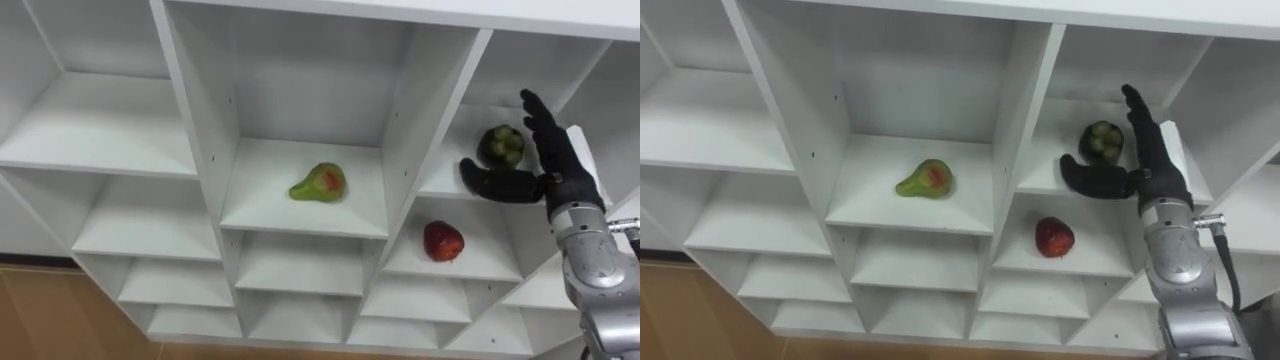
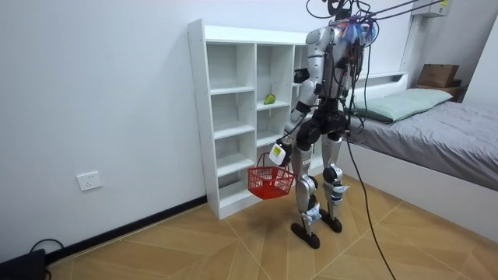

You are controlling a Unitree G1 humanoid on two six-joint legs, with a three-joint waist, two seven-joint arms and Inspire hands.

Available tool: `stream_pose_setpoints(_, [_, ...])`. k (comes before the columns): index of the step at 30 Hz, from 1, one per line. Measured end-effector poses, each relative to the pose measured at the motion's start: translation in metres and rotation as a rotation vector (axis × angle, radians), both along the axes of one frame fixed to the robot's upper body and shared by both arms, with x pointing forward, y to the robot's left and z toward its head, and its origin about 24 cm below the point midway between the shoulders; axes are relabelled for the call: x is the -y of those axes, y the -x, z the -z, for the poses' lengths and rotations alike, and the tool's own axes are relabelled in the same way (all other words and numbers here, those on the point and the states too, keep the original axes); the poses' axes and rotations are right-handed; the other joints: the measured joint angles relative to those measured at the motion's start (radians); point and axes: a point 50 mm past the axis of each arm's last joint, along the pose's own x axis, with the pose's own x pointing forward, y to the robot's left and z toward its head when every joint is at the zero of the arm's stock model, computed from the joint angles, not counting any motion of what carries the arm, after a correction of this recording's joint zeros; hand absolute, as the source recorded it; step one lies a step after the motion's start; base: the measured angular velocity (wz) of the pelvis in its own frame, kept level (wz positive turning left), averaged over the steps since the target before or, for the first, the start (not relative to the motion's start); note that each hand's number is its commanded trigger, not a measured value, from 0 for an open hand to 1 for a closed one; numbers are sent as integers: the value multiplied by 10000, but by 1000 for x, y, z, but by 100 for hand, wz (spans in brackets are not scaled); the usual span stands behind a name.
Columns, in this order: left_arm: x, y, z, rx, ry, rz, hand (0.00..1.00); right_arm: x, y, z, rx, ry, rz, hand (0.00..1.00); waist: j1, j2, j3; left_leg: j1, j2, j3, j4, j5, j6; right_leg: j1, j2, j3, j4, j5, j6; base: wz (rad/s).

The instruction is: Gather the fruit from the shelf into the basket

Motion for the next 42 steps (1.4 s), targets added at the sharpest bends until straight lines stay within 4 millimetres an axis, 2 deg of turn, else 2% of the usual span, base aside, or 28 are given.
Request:
stream_pose_setpoints(3, [-3,0,-1,-104,-11,46,100,1,1,6,-424,-86,-216,0,10,-185,-40,-4,3,-17,10,0,-1,11,1,-6,0,0,0,0])
stream_pose_setpoints(6, [-3,-1,-2,-143,-8,81,100,1,1,7,-663,6,-328,0,7,-240,-28,-22,15,-34,2,-7,8,24,-8,-7,12,4,5,0])
stream_pose_setpoints(7, [-4,-2,-2,-125,-19,87,100,1,1,7,-684,42,-347,5,18,-233,-27,-26,16,-42,1,-9,10,24,-10,-4,12,7,9,0])
stream_pose_setpoints(8, [-5,-2,-2,-117,-42,93,100,1,1,7,-735,190,-420,43,20,-209,-31,-27,15,-45,1,-10,11,24,-12,1,14,11,11,0])
stream_pose_setpoints(9, [-5,-2,-3,-123,-57,97,100,0,1,7,-759,251,-462,100,20,-199,-34,-26,15,-46,2,-10,12,24,-12,4,20,11,11,0])
stream_pose_setpoints(23, [-8,3,-4,-372,-163,41,100,8,-8,-6,-455,1395,-136,100,15,-60,-72,1,9,-60,0,-7,7,13,11,19,106,11,11,0])
stream_pose_setpoints(42, [-4,-5,-4,-95,-99,194,100,-2,-6,-6,-403,2203,-497,100,50,-77,-48,-6,-3,-161,-33,-9,3,23,19,2,105,11,12,1])
